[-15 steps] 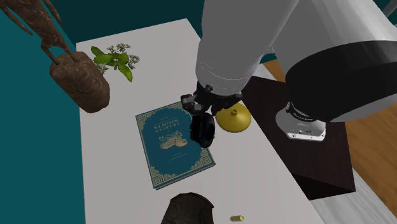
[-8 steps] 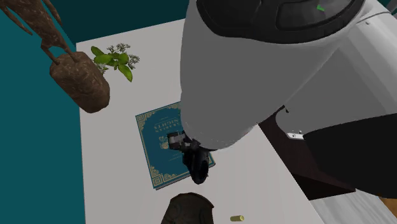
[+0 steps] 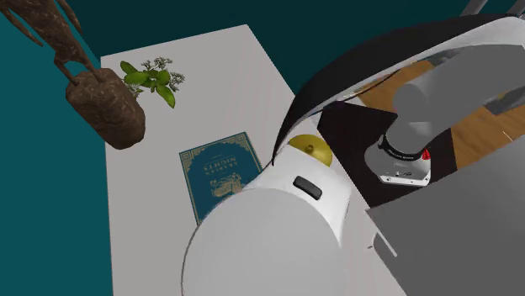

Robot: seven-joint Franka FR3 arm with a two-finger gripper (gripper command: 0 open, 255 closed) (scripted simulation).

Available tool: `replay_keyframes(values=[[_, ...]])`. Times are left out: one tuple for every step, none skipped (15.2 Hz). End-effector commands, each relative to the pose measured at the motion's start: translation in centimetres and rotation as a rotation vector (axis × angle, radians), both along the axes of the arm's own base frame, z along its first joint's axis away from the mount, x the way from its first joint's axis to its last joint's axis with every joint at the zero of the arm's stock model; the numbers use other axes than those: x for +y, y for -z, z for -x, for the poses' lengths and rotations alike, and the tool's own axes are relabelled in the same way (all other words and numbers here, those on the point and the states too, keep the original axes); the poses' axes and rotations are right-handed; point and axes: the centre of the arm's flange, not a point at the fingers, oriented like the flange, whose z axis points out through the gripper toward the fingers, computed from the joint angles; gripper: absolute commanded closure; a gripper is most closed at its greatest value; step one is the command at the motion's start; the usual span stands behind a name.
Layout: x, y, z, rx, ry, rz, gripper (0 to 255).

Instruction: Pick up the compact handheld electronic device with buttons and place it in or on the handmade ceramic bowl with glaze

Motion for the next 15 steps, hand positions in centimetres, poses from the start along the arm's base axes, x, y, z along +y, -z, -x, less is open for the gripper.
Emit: replay_keyframes(values=[[3.1,-0.5,0.1,0.009,-0.003,0.001,255],[3.1,0.0,0.1,0.009,-0.003,0.001,255],[3.1,0.6,0.1,0.009,-0.003,0.001,255],[3.1,1.1,0.1,0.009,-0.003,0.001,255],[3.1,1.6,0.1,0.009,-0.003,0.001,255],[3.1,2.2,0.1,0.009,-0.003,0.001,255],[3.1,2.7,0.1,0.009,-0.003,0.001,255],[3.1,3.2,0.1,0.009,-0.003,0.001,255],[3.1,3.7,0.1,0.009,-0.003,0.001,255],[3.1,4.3,0.1,0.009,-0.003,0.001,255],[3.1,4.8,0.1,0.009,-0.003,0.001,255],[3.1,5.3,0.1,0.009,-0.003,0.001,255],[3.1,5.8,0.1,0.009,-0.003,0.001,255],[3.1,6.4,0.1,0.009,-0.003,0.001,255],[3.1,6.9,0.1,0.009,-0.003,0.001,255]])
